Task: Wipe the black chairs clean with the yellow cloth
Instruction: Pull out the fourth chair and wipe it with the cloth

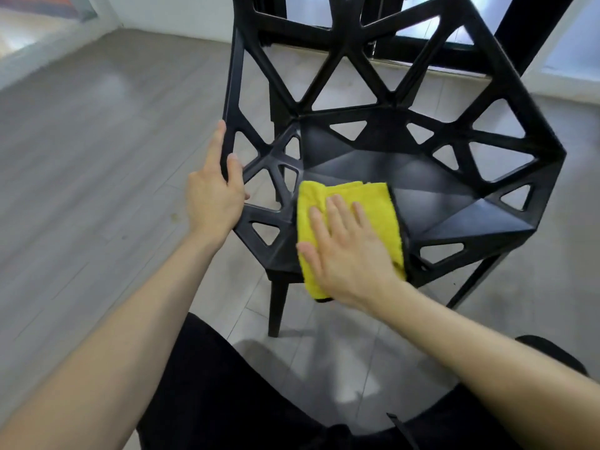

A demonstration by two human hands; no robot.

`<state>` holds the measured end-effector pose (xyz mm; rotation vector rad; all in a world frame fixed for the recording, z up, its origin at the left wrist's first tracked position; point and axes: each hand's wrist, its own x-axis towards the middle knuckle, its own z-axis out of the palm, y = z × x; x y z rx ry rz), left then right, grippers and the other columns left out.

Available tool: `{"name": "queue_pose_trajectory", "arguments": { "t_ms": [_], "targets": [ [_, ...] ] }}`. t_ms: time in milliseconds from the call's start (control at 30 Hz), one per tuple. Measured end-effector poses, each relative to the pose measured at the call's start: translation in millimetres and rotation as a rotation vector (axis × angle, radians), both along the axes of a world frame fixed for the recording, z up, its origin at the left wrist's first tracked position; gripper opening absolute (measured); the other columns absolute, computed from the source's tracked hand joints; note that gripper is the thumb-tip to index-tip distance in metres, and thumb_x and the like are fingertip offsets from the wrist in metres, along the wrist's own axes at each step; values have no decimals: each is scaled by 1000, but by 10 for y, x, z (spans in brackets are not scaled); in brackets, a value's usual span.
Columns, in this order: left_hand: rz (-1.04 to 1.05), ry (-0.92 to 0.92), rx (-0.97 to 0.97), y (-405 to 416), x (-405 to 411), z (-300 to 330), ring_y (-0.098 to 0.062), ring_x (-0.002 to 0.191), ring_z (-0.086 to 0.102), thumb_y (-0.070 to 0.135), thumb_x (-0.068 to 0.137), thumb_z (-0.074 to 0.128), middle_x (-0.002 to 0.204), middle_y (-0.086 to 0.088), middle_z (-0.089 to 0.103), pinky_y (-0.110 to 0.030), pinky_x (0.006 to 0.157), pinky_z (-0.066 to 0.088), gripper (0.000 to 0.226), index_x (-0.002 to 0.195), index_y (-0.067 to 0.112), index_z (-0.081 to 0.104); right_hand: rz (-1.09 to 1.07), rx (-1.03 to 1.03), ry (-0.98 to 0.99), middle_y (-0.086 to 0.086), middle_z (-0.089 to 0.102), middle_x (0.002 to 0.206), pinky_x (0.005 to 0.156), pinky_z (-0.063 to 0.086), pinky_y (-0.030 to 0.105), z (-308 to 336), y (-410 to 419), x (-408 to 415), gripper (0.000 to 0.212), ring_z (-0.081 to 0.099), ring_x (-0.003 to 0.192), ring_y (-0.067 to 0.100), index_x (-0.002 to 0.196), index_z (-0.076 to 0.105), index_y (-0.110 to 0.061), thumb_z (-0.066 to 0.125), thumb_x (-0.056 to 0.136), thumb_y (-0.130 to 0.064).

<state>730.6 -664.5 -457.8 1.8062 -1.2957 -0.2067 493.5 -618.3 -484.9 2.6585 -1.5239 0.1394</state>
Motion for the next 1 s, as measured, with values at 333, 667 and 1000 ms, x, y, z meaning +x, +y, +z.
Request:
{"name": "queue_pose_trajectory", "arguments": {
  "t_ms": [333,667,1000],
  "targets": [
    [-25,233,52,367,-47,-212,-12,108,73,40,116,33,127,12,76,-40,102,59,49,165,36,33,126,29,93,16,35,170,131,18,53,172,-78,-881,97,28,159,35,165,36,-20,30,97,-87],
    [35,320,2,611,-167,-257,2,110,62,34,117,34,123,11,67,-31,104,49,40,151,18,48,124,18,-134,32,35,164,124,26,58,66,103,534,74,35,153,48,163,32,-3,24,111,-54],
    [-81,590,78,1019,-590,-632,-18,112,72,48,117,27,116,1,76,-32,91,59,47,123,32,70,-183,-31,-91,28,45,160,127,26,54,112,-208,-245,72,40,152,42,153,50,0,18,108,-46]
  ]
}}
